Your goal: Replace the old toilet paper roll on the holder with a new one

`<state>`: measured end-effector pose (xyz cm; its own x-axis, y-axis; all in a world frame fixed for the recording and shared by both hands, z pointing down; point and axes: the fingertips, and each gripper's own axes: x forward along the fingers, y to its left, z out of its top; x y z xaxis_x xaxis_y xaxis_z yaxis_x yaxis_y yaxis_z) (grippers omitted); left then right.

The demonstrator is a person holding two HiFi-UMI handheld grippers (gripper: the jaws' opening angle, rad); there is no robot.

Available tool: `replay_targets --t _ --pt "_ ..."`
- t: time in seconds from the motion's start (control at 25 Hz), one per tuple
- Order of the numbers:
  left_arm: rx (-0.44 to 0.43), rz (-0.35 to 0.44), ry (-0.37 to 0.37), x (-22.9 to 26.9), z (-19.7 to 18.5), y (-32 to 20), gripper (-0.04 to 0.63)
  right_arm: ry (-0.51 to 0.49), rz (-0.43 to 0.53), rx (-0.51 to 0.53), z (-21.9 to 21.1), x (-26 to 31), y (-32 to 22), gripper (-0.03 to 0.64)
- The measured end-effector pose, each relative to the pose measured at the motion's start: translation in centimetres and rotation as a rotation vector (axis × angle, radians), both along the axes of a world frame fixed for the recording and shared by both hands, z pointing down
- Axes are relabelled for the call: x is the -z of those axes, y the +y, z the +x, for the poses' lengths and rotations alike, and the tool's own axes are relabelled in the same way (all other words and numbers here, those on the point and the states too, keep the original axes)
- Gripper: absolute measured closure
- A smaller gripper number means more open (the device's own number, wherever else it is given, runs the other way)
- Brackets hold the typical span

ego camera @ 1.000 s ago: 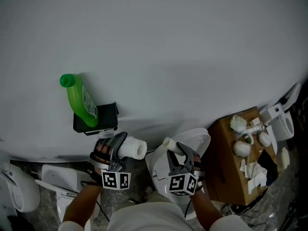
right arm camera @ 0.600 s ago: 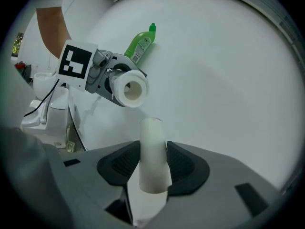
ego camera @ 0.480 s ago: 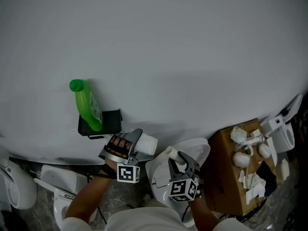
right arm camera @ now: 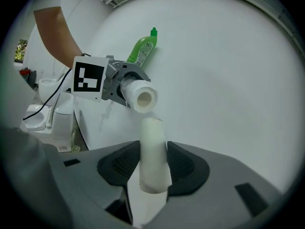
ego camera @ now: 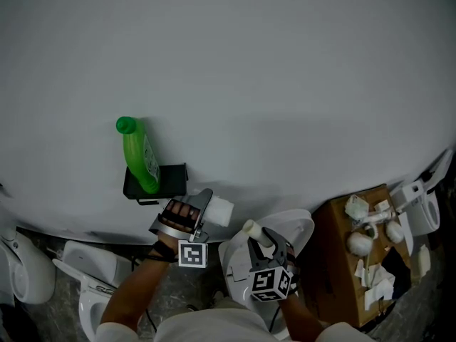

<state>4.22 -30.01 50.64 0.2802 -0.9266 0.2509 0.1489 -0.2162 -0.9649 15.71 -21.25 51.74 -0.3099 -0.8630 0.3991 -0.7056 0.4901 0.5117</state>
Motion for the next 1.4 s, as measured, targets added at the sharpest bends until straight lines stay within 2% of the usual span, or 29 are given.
replay_targets --t 0.16,0.28,0.4,0.64,0.8,0.96,1.4 --pt "0.030 0.009 -0.017 -0.3 -0.8 -0.2 0.258 -0.017 0.003 0.037 -1.5 0.4 0.4 0.440" --pt "0.097 -0.004 0.002 -0.8 -2.7 -0.5 0.258 -0.032 0.018 0.073 -3.2 1.2 0.4 0.440" --pt "0.119 -0.003 0.017 -1.0 -3.8 -0.4 0.258 -0.041 0.034 0.100 -4.5 1.6 0.2 0.440" --pt "0.142 -0.011 0.032 -1.5 -4.1 -0.3 0.258 -0.045 0.026 0.105 -4.8 1.5 0.2 0.440" --pt "0.224 -0.037 0.049 -2.6 -5.6 -1.1 0.258 -0.040 0.013 0.106 -4.7 1.2 0.3 0.440" --pt "0.225 -0.043 0.082 -2.6 -5.6 -1.2 0.259 -0.045 0.007 0.101 -4.6 1.0 0.4 0.440" --pt "0.262 -0.047 0.107 -2.6 -7.8 -1.6 0.258 -0.049 0.004 0.110 -5.3 0.9 0.0 0.440"
